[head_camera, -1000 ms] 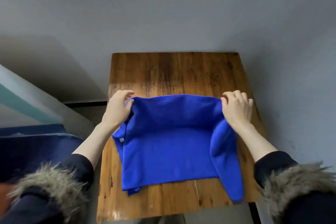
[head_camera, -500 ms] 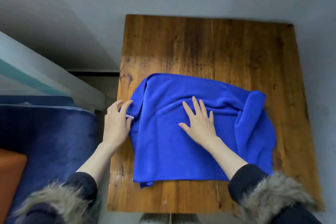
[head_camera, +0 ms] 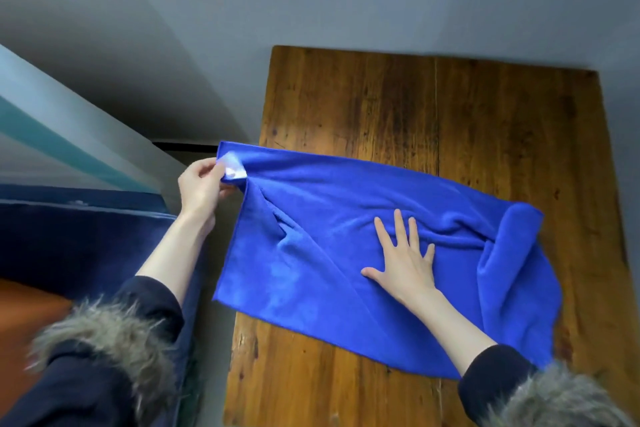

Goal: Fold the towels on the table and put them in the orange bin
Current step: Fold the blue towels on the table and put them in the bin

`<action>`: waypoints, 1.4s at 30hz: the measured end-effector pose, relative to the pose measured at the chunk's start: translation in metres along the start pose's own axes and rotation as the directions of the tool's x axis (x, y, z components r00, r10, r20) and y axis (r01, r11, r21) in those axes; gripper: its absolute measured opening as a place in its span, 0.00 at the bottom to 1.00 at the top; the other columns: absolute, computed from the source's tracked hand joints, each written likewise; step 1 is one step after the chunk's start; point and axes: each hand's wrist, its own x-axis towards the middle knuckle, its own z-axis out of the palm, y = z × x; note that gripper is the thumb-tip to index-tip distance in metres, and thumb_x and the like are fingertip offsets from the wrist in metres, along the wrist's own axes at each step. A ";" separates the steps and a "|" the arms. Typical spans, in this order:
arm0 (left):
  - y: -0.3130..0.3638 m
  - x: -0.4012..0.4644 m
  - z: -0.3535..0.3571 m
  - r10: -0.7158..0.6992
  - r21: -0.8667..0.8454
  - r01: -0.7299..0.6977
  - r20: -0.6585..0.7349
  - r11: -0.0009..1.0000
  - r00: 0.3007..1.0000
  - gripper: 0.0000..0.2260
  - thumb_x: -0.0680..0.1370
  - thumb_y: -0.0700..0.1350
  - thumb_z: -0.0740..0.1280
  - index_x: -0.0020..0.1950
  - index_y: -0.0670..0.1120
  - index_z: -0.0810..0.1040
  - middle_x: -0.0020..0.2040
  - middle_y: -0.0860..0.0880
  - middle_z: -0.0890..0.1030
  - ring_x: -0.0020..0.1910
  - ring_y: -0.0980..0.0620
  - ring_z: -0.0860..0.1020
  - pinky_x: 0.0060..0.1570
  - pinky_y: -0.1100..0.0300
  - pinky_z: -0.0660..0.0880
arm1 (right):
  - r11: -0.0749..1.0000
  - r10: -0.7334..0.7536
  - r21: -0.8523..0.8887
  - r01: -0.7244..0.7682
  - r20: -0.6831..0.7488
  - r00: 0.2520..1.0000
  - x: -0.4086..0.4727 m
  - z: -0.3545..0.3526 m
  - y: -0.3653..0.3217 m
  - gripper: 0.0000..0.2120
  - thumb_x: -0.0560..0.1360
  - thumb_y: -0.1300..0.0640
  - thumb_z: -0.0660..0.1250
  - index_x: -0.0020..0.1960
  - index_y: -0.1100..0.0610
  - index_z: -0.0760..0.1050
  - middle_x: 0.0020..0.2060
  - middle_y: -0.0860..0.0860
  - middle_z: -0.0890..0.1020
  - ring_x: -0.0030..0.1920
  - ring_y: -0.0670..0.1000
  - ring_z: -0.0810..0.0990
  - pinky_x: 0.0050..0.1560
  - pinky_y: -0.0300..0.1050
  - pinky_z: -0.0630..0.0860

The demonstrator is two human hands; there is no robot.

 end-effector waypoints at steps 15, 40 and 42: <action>-0.085 -0.058 -0.029 -0.059 0.515 0.044 0.012 0.856 0.998 0.05 0.76 0.45 0.67 0.50 0.46 0.77 0.48 0.50 0.80 0.45 0.53 0.75 0.45 0.61 0.67 | 1.000 0.010 0.014 -0.010 0.022 1.000 -0.001 -0.002 -0.001 0.46 0.72 0.38 0.64 0.75 0.46 0.36 0.74 0.51 0.30 0.74 0.57 0.31 0.69 0.68 0.51; -0.158 -0.188 -0.064 -0.001 0.787 -0.319 0.376 0.528 0.926 0.37 0.78 0.50 0.63 0.75 0.52 0.36 0.77 0.48 0.37 0.76 0.46 0.45 0.73 0.50 0.56 | 0.999 0.004 -0.031 -0.004 0.006 1.000 -0.076 0.059 -0.013 0.41 0.74 0.32 0.54 0.75 0.45 0.34 0.74 0.51 0.32 0.74 0.57 0.33 0.68 0.70 0.50; -0.159 -0.188 -0.069 -0.027 0.815 -0.303 0.363 0.495 0.932 0.38 0.78 0.52 0.63 0.76 0.51 0.37 0.77 0.48 0.38 0.76 0.46 0.49 0.71 0.49 0.58 | 1.000 0.000 -0.024 0.000 0.006 1.000 -0.074 0.058 -0.012 0.41 0.74 0.32 0.55 0.75 0.45 0.35 0.74 0.51 0.32 0.74 0.57 0.33 0.68 0.70 0.51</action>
